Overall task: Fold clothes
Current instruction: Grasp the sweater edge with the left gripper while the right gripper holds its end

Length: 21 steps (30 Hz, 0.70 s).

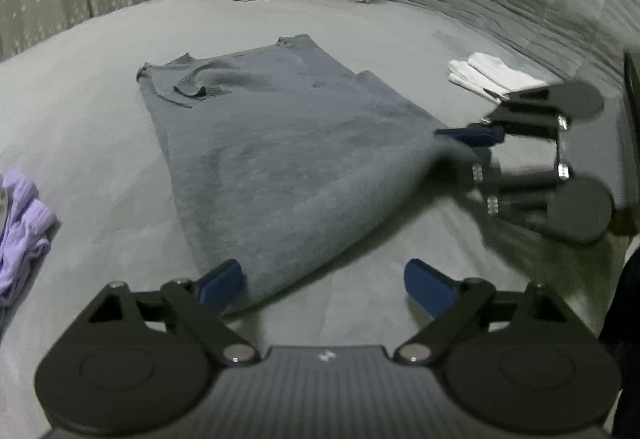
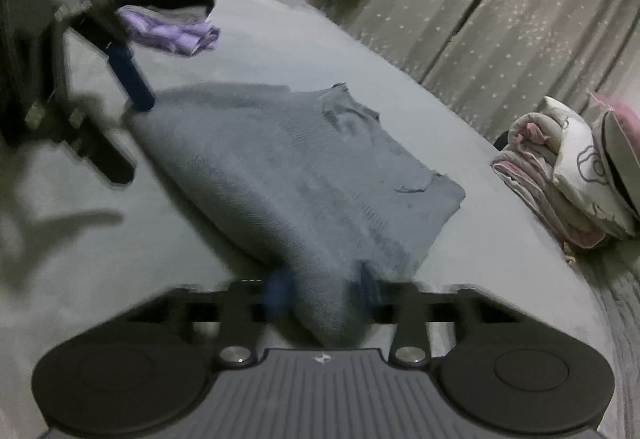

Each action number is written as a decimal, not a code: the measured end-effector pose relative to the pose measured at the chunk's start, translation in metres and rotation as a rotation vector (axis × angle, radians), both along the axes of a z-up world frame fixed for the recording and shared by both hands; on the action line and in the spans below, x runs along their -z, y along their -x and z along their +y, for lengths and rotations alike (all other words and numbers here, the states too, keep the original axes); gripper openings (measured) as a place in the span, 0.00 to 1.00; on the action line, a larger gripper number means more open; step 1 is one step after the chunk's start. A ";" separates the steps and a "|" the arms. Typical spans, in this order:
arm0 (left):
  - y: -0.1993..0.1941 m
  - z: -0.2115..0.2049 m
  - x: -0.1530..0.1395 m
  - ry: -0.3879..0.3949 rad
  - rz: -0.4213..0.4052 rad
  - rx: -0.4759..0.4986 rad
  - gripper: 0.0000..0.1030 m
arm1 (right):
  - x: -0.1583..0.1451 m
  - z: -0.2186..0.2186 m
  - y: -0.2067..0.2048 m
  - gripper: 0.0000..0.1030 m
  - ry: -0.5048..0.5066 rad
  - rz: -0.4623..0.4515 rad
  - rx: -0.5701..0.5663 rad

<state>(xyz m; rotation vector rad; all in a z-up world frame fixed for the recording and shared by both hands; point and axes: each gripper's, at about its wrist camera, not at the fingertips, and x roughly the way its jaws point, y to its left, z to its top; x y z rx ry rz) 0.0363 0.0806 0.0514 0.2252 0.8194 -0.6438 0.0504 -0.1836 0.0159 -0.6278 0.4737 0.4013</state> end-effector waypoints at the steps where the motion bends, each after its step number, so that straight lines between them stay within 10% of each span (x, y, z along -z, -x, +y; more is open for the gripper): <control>1: 0.000 0.000 0.000 -0.002 -0.008 0.004 0.90 | -0.005 -0.001 -0.002 0.14 -0.029 -0.006 0.013; 21: -0.002 -0.014 0.013 -0.151 -0.226 0.047 0.74 | -0.043 -0.028 -0.027 0.14 -0.365 0.095 0.129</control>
